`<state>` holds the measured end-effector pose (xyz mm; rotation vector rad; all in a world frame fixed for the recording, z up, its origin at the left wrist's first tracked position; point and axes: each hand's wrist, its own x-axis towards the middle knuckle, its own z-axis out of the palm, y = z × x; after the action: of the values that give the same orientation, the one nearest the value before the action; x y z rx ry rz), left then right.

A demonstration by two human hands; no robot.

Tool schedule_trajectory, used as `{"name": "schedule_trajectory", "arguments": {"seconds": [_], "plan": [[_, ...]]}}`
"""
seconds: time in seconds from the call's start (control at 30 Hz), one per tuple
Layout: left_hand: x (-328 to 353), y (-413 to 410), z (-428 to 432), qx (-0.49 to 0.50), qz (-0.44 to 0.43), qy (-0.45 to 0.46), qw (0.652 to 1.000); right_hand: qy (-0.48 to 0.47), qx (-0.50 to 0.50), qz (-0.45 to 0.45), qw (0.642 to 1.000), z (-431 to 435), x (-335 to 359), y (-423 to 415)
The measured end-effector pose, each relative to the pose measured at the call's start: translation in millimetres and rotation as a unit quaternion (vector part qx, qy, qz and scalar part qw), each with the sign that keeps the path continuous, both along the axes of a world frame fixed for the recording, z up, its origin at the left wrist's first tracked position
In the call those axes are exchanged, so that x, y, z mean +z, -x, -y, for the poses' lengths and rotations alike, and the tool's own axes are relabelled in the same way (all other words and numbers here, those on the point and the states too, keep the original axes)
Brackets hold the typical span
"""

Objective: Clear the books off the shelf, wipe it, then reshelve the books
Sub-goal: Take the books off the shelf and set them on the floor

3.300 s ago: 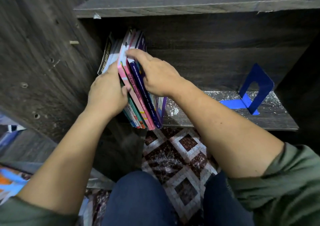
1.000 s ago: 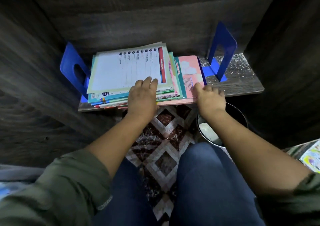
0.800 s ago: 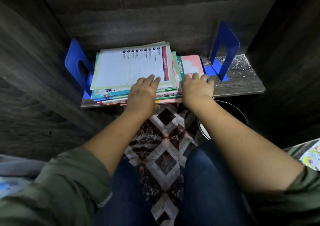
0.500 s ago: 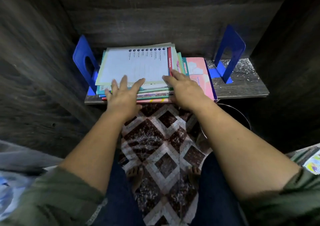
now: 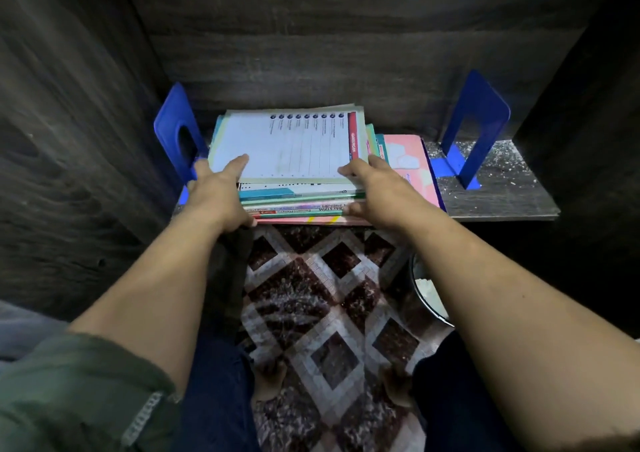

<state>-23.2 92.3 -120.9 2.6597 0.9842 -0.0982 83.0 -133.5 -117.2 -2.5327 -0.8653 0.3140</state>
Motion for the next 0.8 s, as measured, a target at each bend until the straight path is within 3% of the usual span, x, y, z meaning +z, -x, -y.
{"name": "schedule_trajectory", "arguments": {"seconds": [0.23,0.6,0.8], "plan": [[4,1,8,-0.046,0.029,-0.032,0.998,-0.029,-0.04,-0.038,0.998,10,6,-7],[10,-2,29,-0.109,0.088,-0.005,0.99,0.043,-0.152,-0.03,0.987,16,12,-12],[15,-16,44,-0.134,0.038,-0.104,0.985,0.144,-0.131,0.035,0.98,11,9,-6]]}}
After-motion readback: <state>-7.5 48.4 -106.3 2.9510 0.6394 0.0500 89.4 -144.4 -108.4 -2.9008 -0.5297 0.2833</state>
